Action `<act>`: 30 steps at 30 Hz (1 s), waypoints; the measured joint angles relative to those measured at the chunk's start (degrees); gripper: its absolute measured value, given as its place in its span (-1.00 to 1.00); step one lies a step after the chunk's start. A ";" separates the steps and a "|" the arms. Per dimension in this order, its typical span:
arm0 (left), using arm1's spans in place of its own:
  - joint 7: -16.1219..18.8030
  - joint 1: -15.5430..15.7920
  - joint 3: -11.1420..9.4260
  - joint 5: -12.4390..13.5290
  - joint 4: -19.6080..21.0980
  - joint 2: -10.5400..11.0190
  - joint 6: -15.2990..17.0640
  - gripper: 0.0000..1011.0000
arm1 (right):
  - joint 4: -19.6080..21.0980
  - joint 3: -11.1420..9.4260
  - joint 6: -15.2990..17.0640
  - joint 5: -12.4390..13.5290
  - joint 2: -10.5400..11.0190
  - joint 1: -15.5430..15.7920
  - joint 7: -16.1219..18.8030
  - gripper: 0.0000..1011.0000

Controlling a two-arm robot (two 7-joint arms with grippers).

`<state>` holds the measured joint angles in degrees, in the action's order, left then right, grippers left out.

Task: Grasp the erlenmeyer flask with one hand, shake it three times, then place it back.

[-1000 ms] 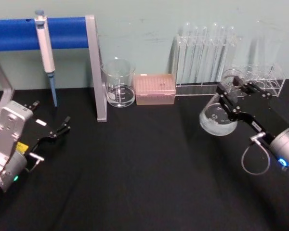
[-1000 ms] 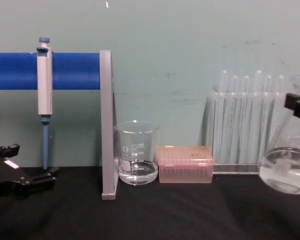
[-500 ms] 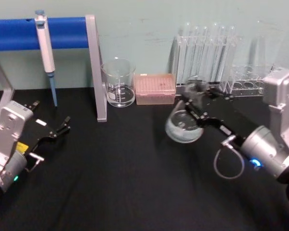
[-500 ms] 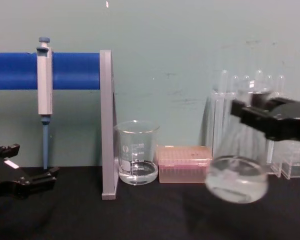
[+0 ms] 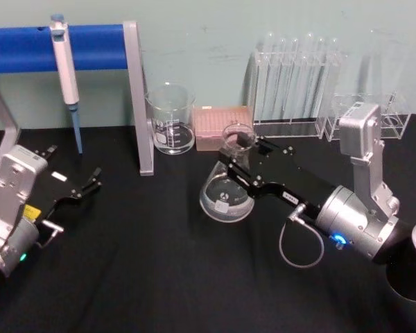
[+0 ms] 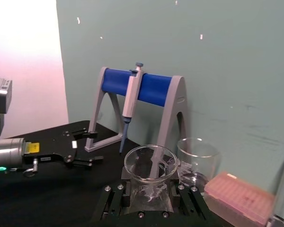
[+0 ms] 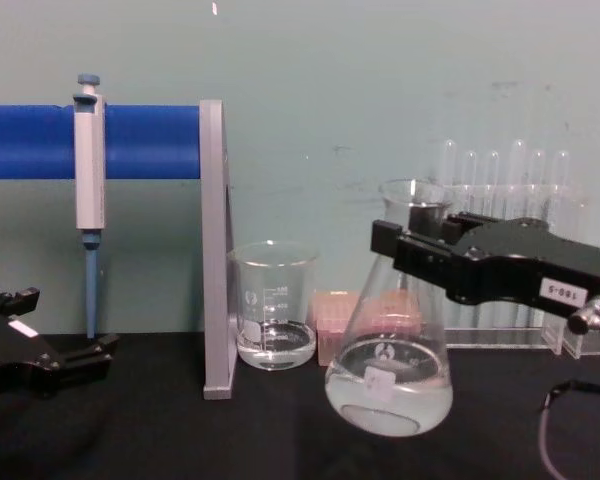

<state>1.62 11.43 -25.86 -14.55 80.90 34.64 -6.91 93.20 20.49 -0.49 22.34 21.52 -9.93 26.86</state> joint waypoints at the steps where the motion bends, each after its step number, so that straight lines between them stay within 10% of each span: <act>1: 0.00 0.00 0.00 0.00 0.00 0.00 0.00 0.98 | -0.15 0.44 0.06 0.22 0.10 -0.26 0.17 -0.11; 30: 0.00 0.00 0.00 0.00 0.00 0.00 0.00 0.98 | -3.33 4.59 1.50 2.14 2.37 -3.18 1.44 -0.11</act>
<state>1.62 11.43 -25.87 -14.55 80.90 34.65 -6.91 89.88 25.07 1.01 24.48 23.90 -13.11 28.31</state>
